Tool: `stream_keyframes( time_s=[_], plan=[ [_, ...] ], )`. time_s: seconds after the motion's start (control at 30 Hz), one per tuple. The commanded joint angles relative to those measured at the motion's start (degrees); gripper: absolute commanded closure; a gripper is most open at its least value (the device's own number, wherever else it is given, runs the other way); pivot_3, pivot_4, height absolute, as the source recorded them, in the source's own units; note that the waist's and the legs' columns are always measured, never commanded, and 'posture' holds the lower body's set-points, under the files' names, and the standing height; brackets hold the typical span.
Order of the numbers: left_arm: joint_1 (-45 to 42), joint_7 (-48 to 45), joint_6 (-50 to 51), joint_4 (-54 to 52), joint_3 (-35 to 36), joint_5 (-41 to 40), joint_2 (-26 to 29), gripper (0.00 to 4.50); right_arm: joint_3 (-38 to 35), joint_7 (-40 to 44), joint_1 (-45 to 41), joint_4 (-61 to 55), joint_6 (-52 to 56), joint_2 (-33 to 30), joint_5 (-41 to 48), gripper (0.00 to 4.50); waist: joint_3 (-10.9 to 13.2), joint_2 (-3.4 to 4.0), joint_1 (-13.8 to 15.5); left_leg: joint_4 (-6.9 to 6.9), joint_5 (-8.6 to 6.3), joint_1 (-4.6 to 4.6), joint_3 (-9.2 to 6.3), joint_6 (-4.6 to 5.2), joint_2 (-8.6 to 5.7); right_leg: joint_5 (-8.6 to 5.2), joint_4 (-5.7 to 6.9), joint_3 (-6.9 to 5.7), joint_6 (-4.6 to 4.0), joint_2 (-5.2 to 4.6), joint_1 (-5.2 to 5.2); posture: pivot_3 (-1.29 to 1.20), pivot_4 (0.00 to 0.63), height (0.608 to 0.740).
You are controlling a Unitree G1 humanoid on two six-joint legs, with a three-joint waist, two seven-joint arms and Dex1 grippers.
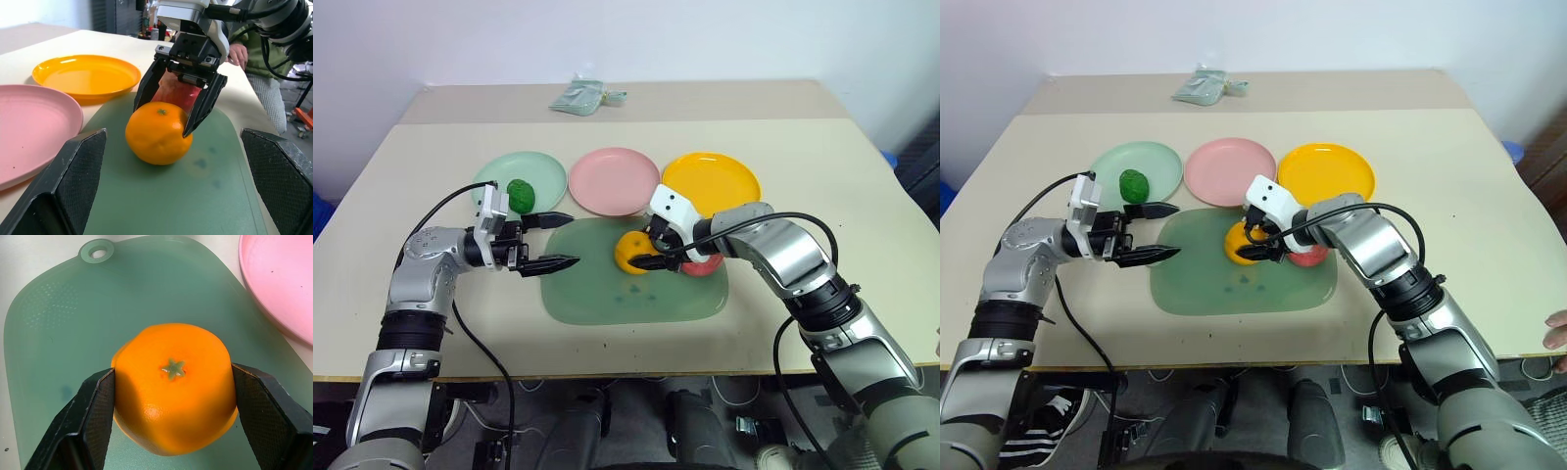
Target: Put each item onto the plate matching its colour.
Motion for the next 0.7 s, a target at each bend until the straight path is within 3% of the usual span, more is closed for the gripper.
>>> stream_keyframes(
  time_s=[0.03,0.13,0.33,0.47,0.67,0.7],
  plan=[
    [-0.14,0.31,-0.45,-1.71,1.85,-1.59,0.03,0.0,-7.84,-1.65,-3.18,1.11,-1.31,2.74,2.94,1.49,0.0,0.0,0.0,0.0,0.0,0.0,0.0,0.0,0.0,0.0,0.0,0.0,0.0,0.0,0.0,0.0,0.15,0.74],
    [-0.76,0.93,-1.34,-0.94,2.52,-1.63,-0.44,0.0,-19.0,-6.91,-8.45,7.27,-1.25,6.43,6.39,1.49,0.05,0.09,-0.12,-0.03,0.03,-0.02,0.03,-0.04,0.0,0.04,0.01,0.06,-0.04,0.01,-0.08,0.0,0.15,0.74],
    [-2.22,2.48,-2.45,-0.19,3.77,-1.76,-1.94,0.0,-24.45,-12.43,-12.09,20.87,-11.37,2.27,1.25,1.49,0.02,0.03,0.44,-0.11,0.03,-0.02,0.0,-0.06,0.01,0.04,-0.04,0.03,-0.05,0.07,-0.05,0.0,0.15,0.74],
    [-2.65,3.21,-3.36,0.15,4.14,-1.73,-2.6,0.0,-22.52,-17.44,-13.07,30.9,-19.33,-0.34,-5.86,1.49,0.03,0.05,0.05,-0.12,0.04,-0.02,0.07,-0.07,0.02,0.05,0.0,0.07,-0.06,0.06,-0.09,0.0,0.15,0.74],
    [-2.93,3.44,-3.13,0.19,4.11,-1.77,-2.66,0.0,-21.12,-14.86,-11.18,35.18,-22.47,0.13,-7.65,1.49,0.04,0.06,-1.49,-0.21,0.06,-0.04,0.18,-0.08,0.04,0.05,0.07,0.21,-0.06,0.07,-0.25,0.0,0.15,0.74],
    [-2.96,3.43,-3.24,0.28,4.12,-1.66,-2.63,0.0,-21.92,-14.28,-10.98,35.47,-21.72,0.61,-6.74,1.0,0.04,0.06,-1.61,-0.21,0.06,-0.03,0.19,-0.08,0.05,0.05,0.07,0.22,-0.06,0.08,-0.25,0.0,0.15,0.74]
  ],
)
